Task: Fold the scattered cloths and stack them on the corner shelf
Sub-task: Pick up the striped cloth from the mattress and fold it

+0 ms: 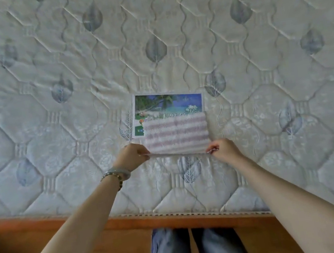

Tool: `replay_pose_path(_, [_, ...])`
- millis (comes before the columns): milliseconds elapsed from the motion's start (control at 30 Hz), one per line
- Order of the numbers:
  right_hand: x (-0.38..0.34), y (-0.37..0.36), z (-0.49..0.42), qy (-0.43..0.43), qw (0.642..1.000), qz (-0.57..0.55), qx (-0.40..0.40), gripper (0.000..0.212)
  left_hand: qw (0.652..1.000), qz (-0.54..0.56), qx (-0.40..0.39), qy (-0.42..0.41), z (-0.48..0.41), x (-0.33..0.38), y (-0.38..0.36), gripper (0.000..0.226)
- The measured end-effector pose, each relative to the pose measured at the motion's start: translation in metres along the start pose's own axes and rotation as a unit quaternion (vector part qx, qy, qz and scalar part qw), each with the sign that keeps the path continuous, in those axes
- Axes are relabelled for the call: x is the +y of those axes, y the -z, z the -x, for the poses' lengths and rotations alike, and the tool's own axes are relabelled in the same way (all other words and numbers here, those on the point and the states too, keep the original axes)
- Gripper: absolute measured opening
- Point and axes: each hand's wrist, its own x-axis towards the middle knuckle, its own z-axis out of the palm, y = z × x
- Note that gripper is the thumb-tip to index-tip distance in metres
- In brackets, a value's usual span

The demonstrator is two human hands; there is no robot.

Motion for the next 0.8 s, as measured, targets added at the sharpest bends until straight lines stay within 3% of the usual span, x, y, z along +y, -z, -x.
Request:
replay_pose_path(100, [0.017,-0.014,0.003,-0.034,0.997,0.021,-0.067,0.018,0.997,-0.019,-0.070,0.007,0.004,-0.010,-0.012,0.002])
replay_pose_path(200, [0.024,-0.022,-0.002,-0.035,0.998,0.011,-0.056,0.022,0.996,-0.007,-0.082,0.017,0.001,-0.020,-0.024,0.004])
replay_pose_path(333, [0.018,-0.019,-0.022,-0.036,0.993,-0.092,0.057,0.008,0.991,0.121,-0.003,0.049,-0.017,-0.034,-0.035,0.006])
replay_pose_path(467, [0.011,-0.013,-0.050,-0.021,0.980,-0.151,0.130,0.006,0.965,0.233,0.099,0.072,-0.044,-0.034,-0.042,0.040])
replay_pose_path(700, [0.015,-0.015,-0.097,-0.006,0.966,-0.153,0.206,0.015,0.956,0.239,0.164,0.046,-0.089,-0.024,-0.044,0.044])
replay_pose_path(800, [0.024,-0.023,-0.110,0.013,0.966,-0.123,0.225,0.016,0.963,0.168,0.205,0.051,-0.098,-0.021,-0.048,0.014])
